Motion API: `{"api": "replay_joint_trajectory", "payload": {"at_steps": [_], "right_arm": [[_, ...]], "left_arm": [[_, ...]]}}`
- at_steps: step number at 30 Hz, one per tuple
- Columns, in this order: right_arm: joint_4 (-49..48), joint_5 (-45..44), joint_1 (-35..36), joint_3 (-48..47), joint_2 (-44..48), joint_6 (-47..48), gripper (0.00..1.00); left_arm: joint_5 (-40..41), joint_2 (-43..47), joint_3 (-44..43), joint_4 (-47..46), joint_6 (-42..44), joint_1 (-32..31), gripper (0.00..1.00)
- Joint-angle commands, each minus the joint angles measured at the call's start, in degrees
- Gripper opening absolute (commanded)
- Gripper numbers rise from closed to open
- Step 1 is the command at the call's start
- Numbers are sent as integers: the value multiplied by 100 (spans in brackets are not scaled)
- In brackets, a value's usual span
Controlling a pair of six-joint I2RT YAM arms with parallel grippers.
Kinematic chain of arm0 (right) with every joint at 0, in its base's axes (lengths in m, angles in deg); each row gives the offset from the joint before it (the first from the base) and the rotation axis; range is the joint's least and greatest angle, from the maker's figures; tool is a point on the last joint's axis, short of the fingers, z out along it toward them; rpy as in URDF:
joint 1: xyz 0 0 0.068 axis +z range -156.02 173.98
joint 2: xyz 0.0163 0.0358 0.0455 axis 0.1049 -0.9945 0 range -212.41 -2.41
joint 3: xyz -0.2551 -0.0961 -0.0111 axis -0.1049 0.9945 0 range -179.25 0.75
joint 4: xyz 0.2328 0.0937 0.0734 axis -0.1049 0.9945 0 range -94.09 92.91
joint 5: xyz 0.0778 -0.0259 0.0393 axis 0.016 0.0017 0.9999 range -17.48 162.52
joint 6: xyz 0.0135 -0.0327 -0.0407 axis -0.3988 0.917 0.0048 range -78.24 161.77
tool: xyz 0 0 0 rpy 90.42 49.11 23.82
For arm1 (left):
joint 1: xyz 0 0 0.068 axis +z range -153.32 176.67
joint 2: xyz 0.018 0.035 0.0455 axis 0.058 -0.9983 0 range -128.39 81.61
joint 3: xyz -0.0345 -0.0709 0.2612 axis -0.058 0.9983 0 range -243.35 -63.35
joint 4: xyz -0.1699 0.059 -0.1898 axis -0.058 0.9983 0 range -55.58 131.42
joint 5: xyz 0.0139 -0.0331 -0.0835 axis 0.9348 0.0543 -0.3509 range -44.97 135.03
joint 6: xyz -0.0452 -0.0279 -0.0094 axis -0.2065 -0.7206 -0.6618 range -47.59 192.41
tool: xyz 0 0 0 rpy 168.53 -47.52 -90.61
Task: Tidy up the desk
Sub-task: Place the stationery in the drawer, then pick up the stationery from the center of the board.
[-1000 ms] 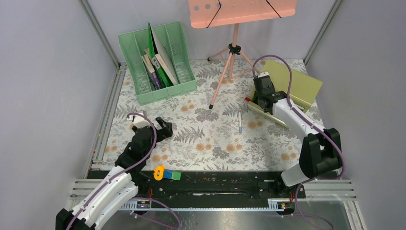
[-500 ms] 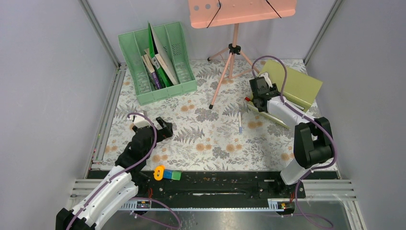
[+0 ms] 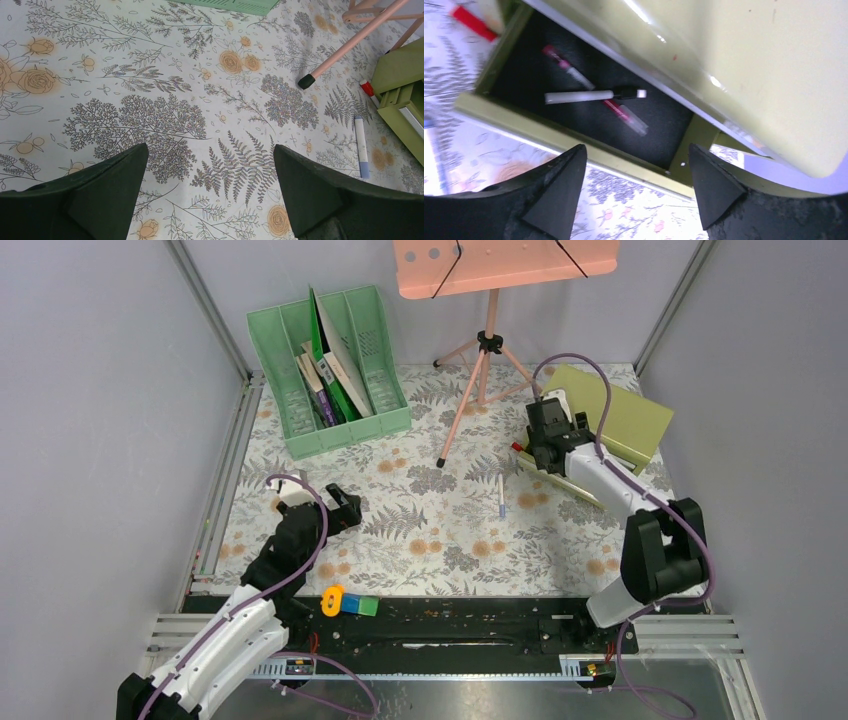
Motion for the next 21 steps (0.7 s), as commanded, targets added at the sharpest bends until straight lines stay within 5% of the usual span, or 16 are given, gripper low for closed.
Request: {"api": "replay_joint_trajectory", "payload": {"at_steps": [1, 5, 21], "right_arm": [[218, 1287, -24, -194, 560, -577, 84], [-313, 2148, -27, 346, 1043, -1040, 99], [-135, 3171, -16, 566, 1179, -2272, 99]], "left_arm": [[-109, 1, 0, -267, -3, 42, 99], [-106, -20, 5, -265, -11, 40, 99], [-108, 9, 14, -251, -29, 71, 99]]}}
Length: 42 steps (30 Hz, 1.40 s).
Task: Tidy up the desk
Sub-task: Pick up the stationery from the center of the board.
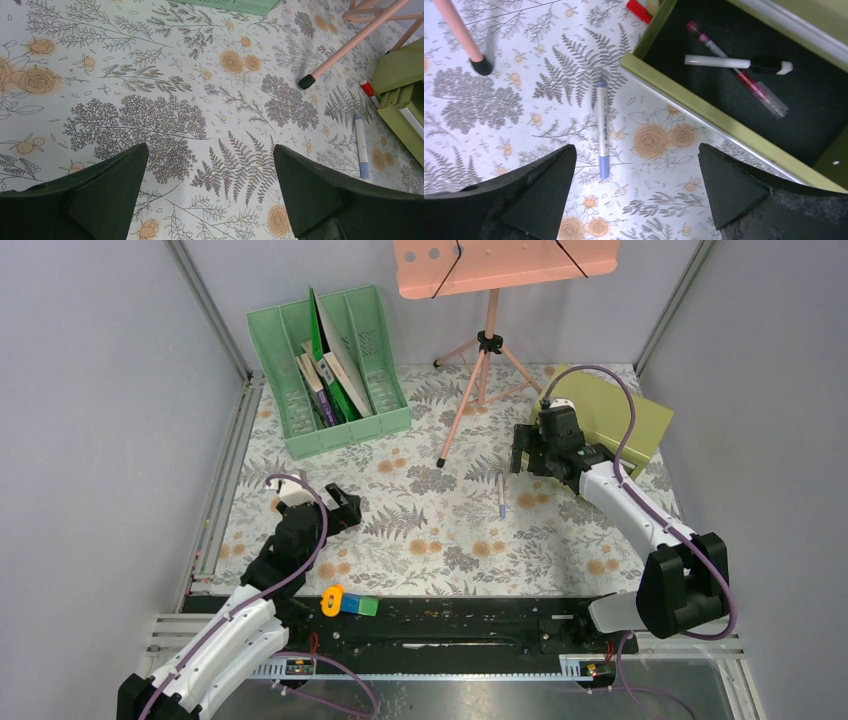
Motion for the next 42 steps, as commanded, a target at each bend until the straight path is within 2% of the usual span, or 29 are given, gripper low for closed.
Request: {"api": "replay_joint_trajectory", "payload": {"at_steps": [1, 9, 13, 15, 21, 24, 33, 34, 36, 40, 42], "right_arm": [[28, 499, -7, 1, 41, -505, 100], [311, 237, 526, -199, -453, -582, 96], [478, -1, 862, -360, -874, -633, 88], [582, -124, 981, -466, -1106, -664, 81], [770, -418, 1211, -805, -1777, -676, 72], [811, -453, 1275, -934, -2043, -627, 62], [754, -467, 1298, -1023, -2611, -570, 60], [742, -473, 1301, -1019, -2635, -578, 59], [725, -450, 1302, -1010, -2691, -578, 46], [715, -385, 1297, -1006, -2802, -560, 44], [702, -360, 1301, -985, -2833, -535, 36]], "left_arm": [[-94, 8, 14, -247, -29, 44, 99], [-91, 32, 31, -243, -36, 54, 99], [-79, 59, 29, -237, -53, 59, 99], [-79, 74, 40, -224, -53, 55, 99], [-67, 102, 55, -225, -65, 67, 99], [-63, 113, 57, -211, -67, 64, 99], [-42, 186, 93, -198, -90, 72, 99], [-47, 173, 85, -194, -86, 73, 99], [-44, 166, 79, -196, -85, 80, 99], [-46, 168, 84, -200, -88, 86, 99], [-44, 185, 90, -198, -88, 83, 99]]}}
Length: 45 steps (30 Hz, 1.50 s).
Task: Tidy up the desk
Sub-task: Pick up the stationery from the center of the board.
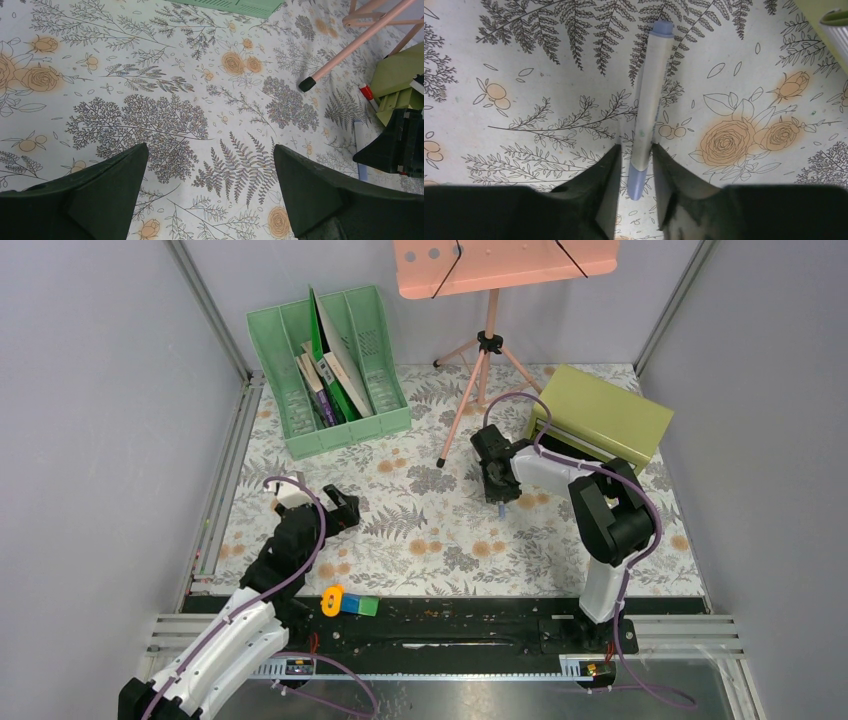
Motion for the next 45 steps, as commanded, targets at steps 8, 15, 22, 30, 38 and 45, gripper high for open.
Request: {"api": "replay_joint_trajectory", "payload": {"at_steps": [8, 15, 22, 30, 38, 45], "right_arm": [[48, 13, 39, -90, -152, 113, 22], [118, 126, 40, -90, 90, 239, 0], [119, 348, 41, 34, 785, 420, 0], [-28, 715, 45, 390, 2047, 546, 0], [-239, 609, 37, 817, 3286, 767, 0], [-605, 235, 37, 1303, 4268, 1222, 0]], "left_arm": [[-57, 43, -1, -198, -42, 40, 99], [-72, 33, -1, -208, -29, 46, 99], [-100, 4, -10, -218, -20, 64, 99], [-121, -18, -19, -221, -20, 80, 99], [-148, -37, -19, -241, -13, 90, 99], [-169, -50, -27, -250, -13, 104, 99]]}}
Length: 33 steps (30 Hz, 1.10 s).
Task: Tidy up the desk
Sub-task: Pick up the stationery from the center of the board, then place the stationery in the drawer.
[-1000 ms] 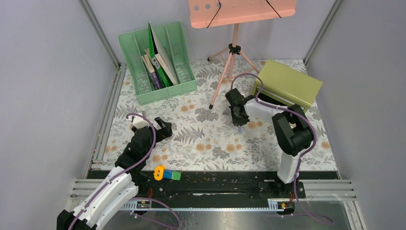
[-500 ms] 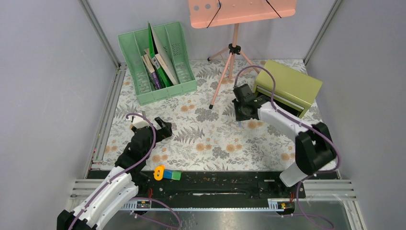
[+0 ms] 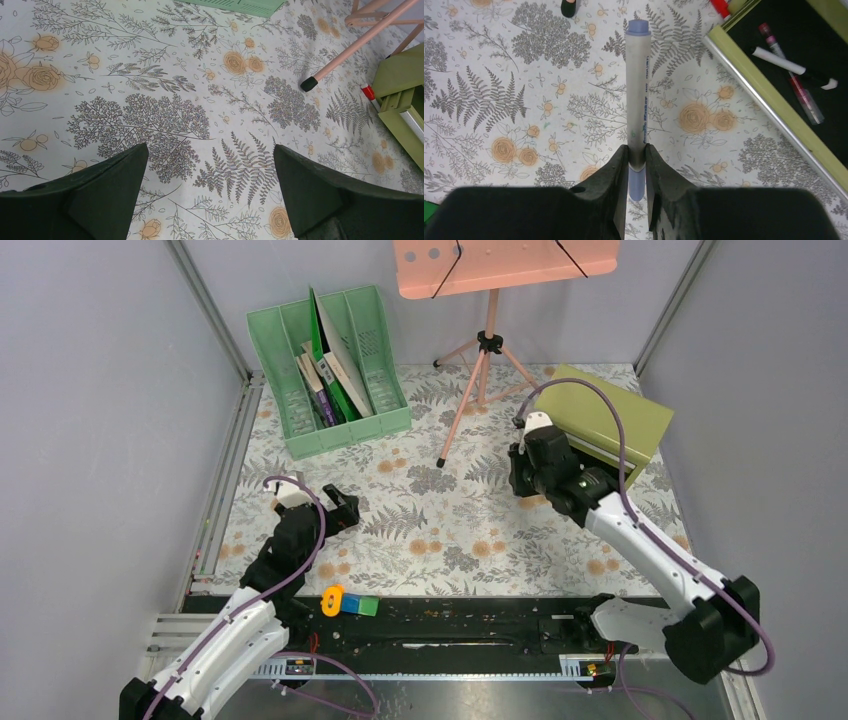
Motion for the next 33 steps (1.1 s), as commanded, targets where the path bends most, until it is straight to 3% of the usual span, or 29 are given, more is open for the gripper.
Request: {"api": "replay_joint_trajectory", "payload": {"at_steps": [1, 15, 33], "right_arm": [[-466, -450, 34, 323, 636, 462, 0], [-716, -1941, -27, 280, 539, 2010, 0], [-693, -2055, -782, -113, -756, 2572, 0]], "left_arm": [[-121, -40, -34, -244, -12, 38, 99], [-161, -152, -71, -248, -3, 63, 99], [-217, -150, -56, -268, -12, 106, 99]]}}
